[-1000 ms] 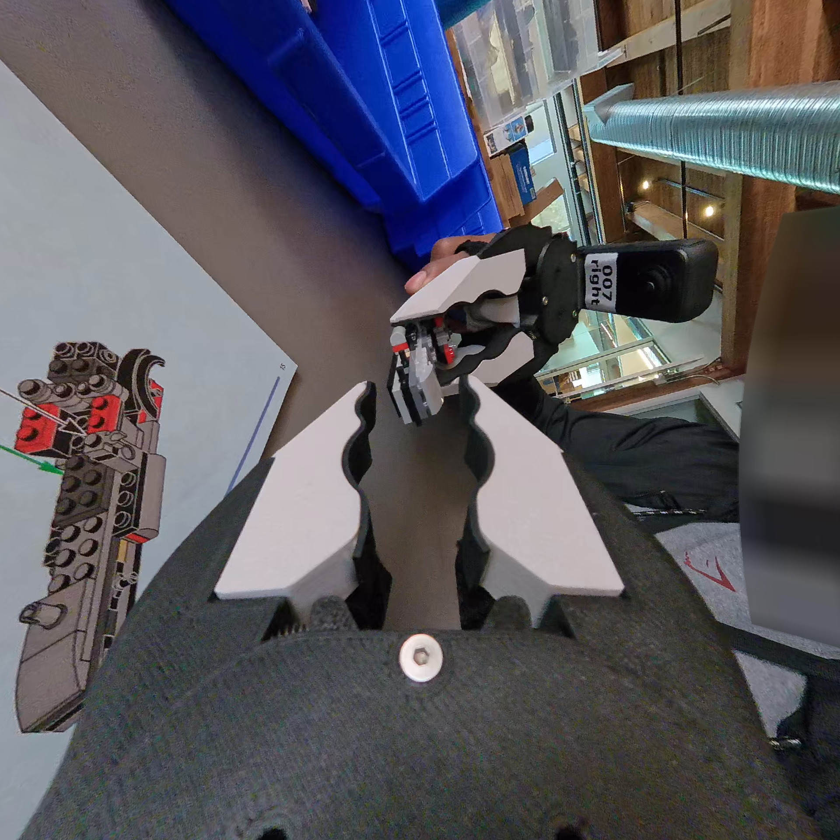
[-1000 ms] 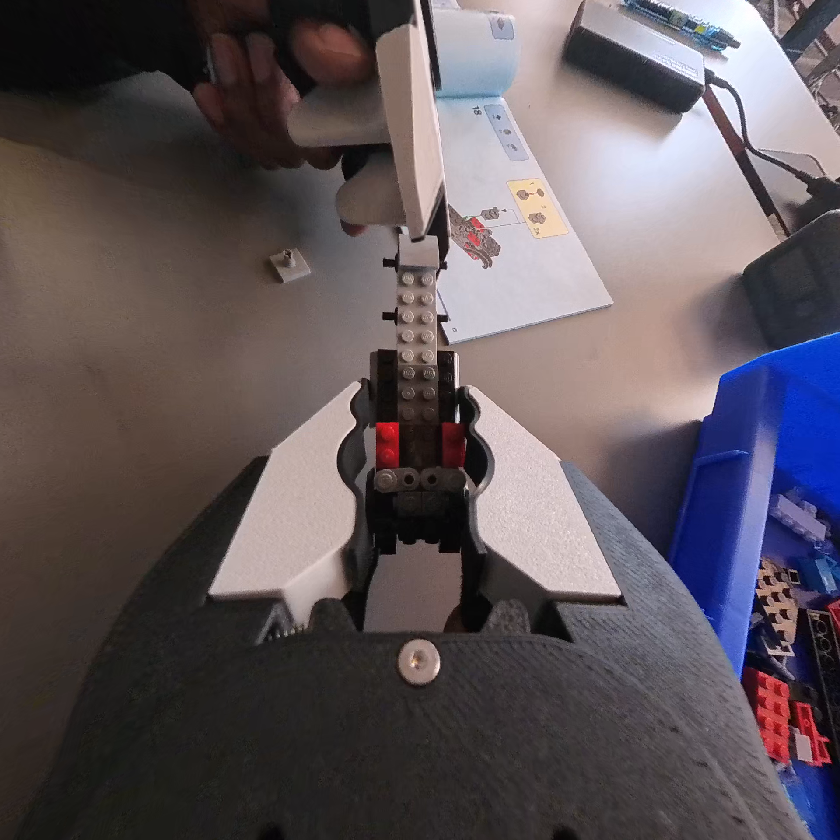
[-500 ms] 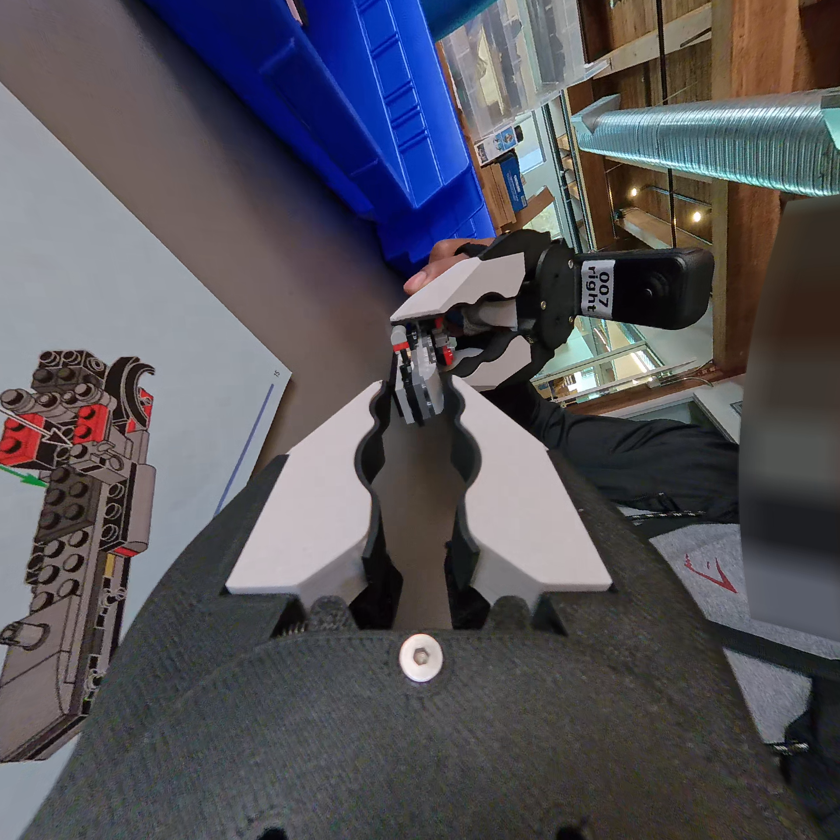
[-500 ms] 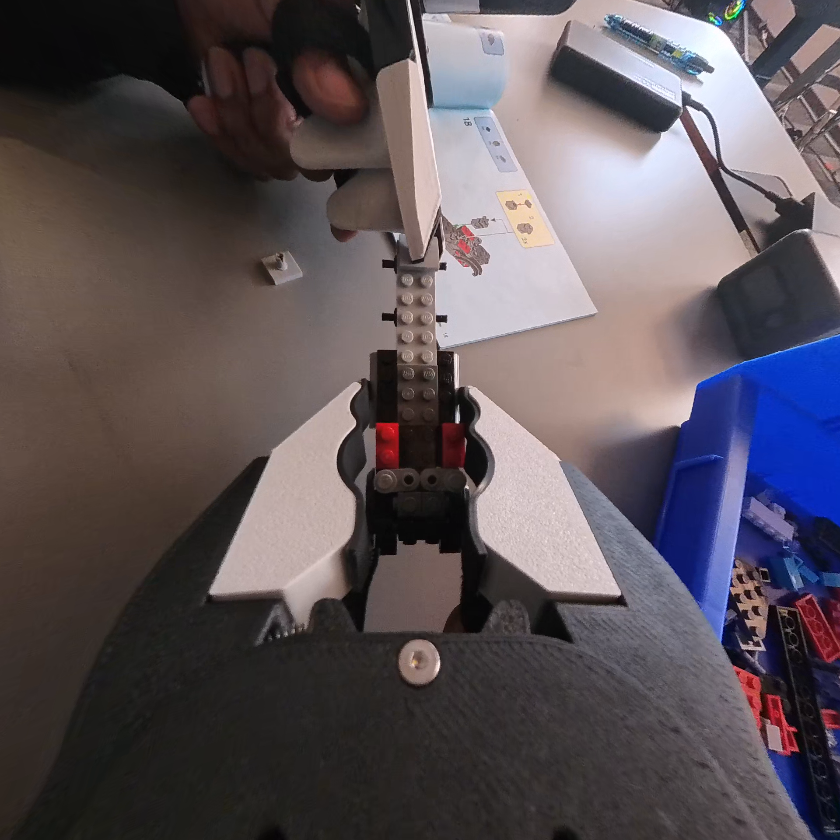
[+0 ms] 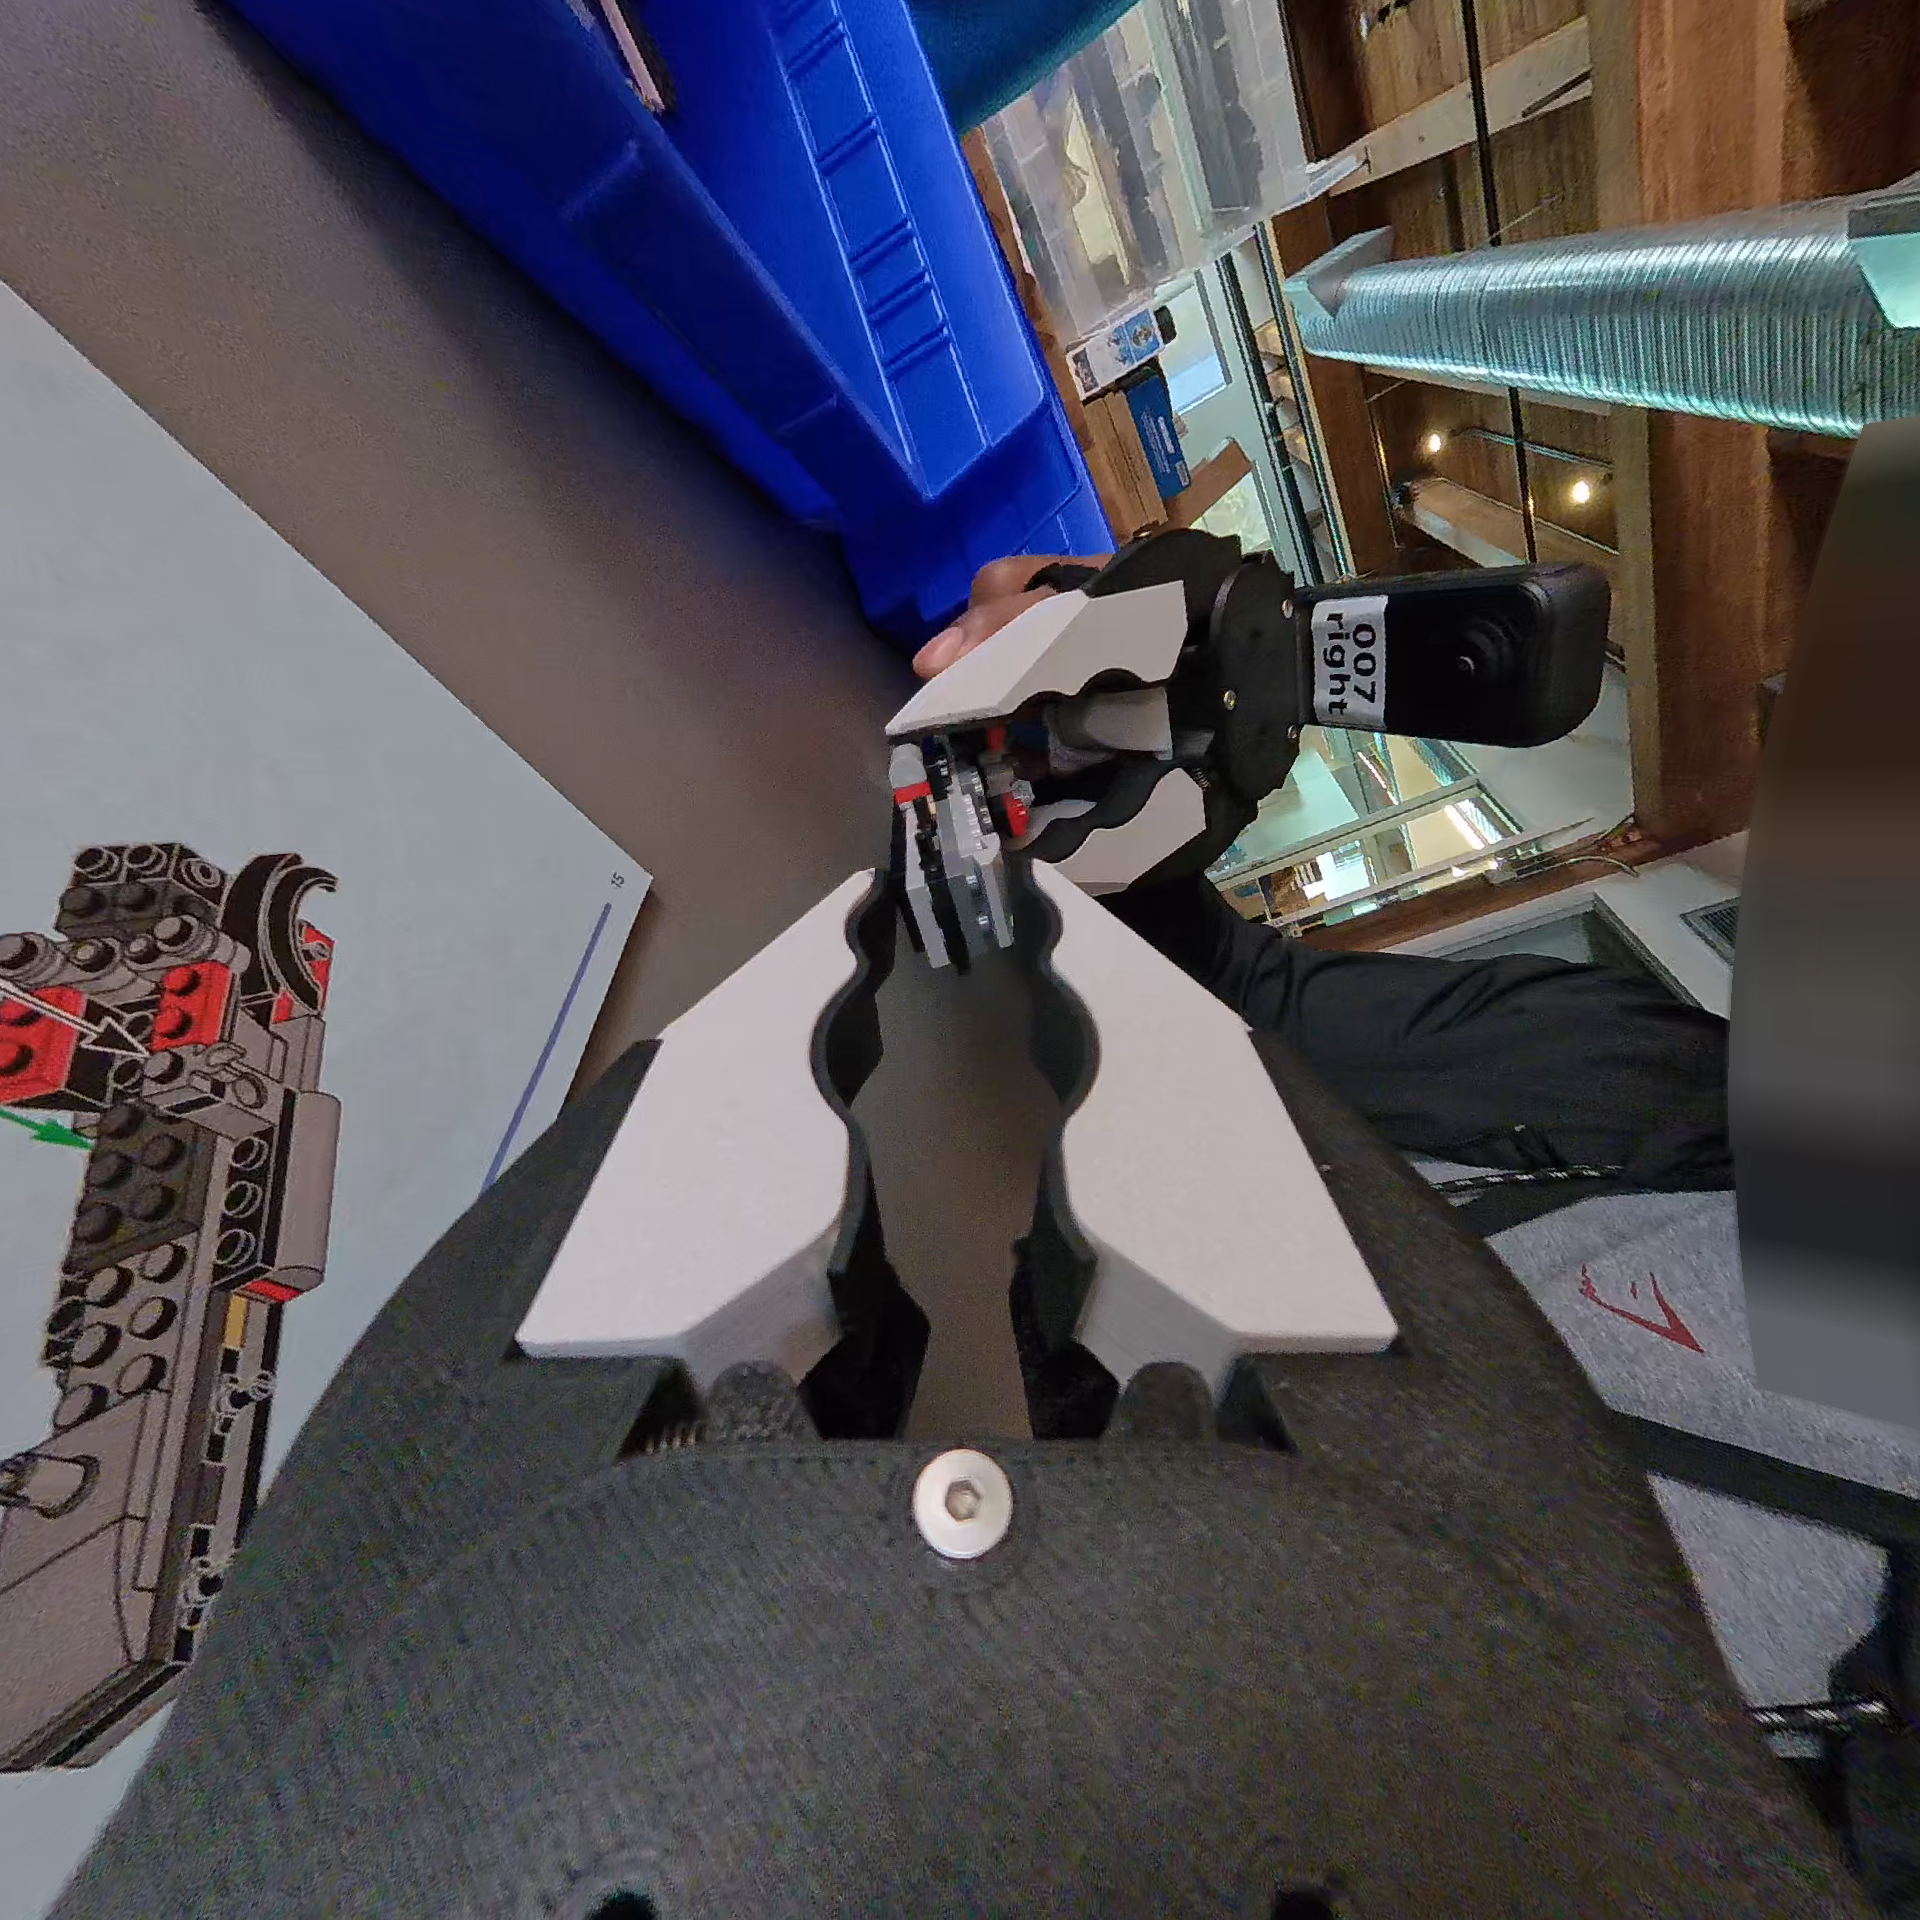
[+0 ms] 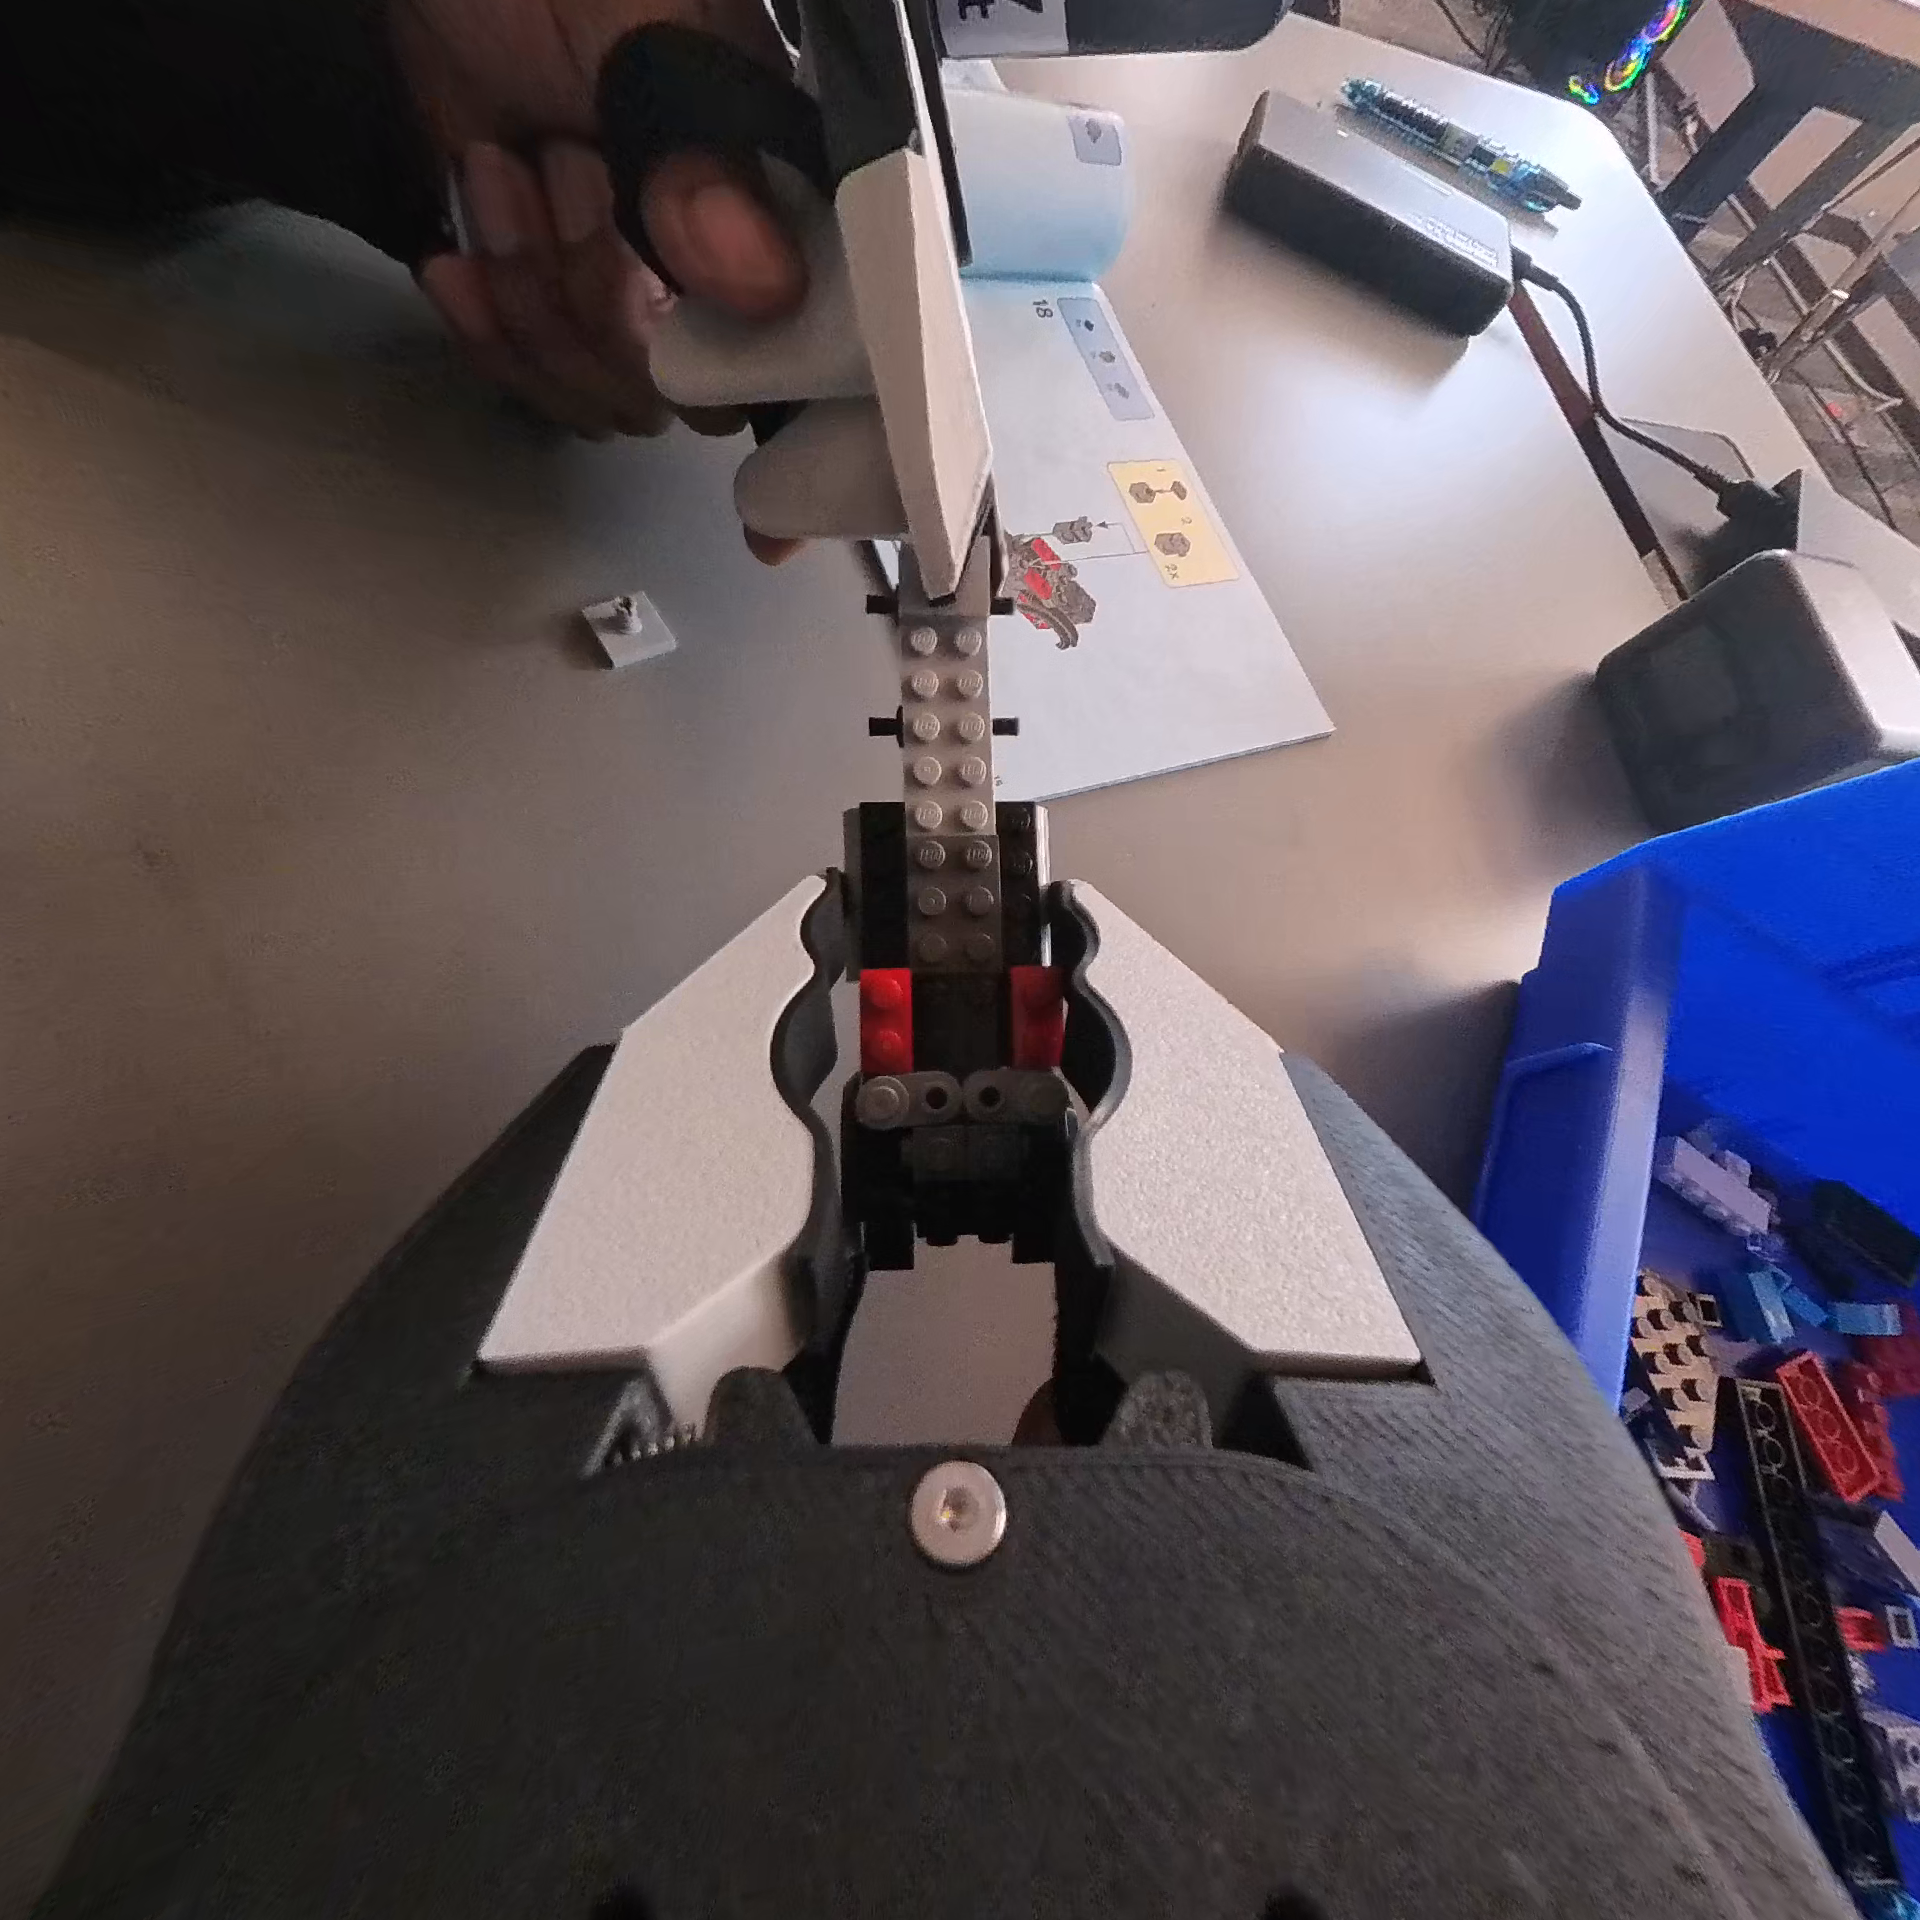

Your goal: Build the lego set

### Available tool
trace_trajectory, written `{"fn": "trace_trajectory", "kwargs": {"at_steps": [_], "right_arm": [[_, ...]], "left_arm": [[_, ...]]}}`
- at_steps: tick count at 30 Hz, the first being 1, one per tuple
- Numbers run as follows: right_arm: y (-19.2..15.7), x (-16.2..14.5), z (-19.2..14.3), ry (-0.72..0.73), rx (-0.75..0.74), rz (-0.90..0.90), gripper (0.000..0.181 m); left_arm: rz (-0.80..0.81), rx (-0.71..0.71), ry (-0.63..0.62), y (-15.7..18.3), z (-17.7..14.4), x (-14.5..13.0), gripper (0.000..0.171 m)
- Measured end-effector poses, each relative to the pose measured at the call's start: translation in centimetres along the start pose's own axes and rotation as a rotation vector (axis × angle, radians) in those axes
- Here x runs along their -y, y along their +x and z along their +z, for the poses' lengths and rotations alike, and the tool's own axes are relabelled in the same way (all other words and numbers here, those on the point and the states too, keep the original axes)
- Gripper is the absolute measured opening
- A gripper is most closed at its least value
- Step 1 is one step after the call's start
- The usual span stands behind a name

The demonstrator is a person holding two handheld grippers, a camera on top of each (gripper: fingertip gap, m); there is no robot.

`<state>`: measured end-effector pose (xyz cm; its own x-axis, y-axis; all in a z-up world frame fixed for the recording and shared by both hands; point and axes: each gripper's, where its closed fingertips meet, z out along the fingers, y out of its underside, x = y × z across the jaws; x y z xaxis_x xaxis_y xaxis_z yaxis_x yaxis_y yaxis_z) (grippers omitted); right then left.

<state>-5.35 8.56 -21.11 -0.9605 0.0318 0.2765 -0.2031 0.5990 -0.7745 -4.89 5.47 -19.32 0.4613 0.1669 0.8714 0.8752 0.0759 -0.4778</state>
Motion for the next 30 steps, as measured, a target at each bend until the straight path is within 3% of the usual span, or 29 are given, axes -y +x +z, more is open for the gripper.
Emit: {"fn": "trace_trajectory", "kwargs": {"at_steps": [15, 30], "right_arm": [[0.6, 0.8, -0.3, 0.040, -0.047, -0.032, 0.040], [1.5, 2.9, -1.1, 0.165, -0.149, -0.091, 0.040]], "left_arm": [[0.008, -0.019, 0.046, 0.5, -0.2, 0.7, 0.022], [0.013, -0.128, 0.132, 2.4, -1.1, 2.3, 0.022]]}}
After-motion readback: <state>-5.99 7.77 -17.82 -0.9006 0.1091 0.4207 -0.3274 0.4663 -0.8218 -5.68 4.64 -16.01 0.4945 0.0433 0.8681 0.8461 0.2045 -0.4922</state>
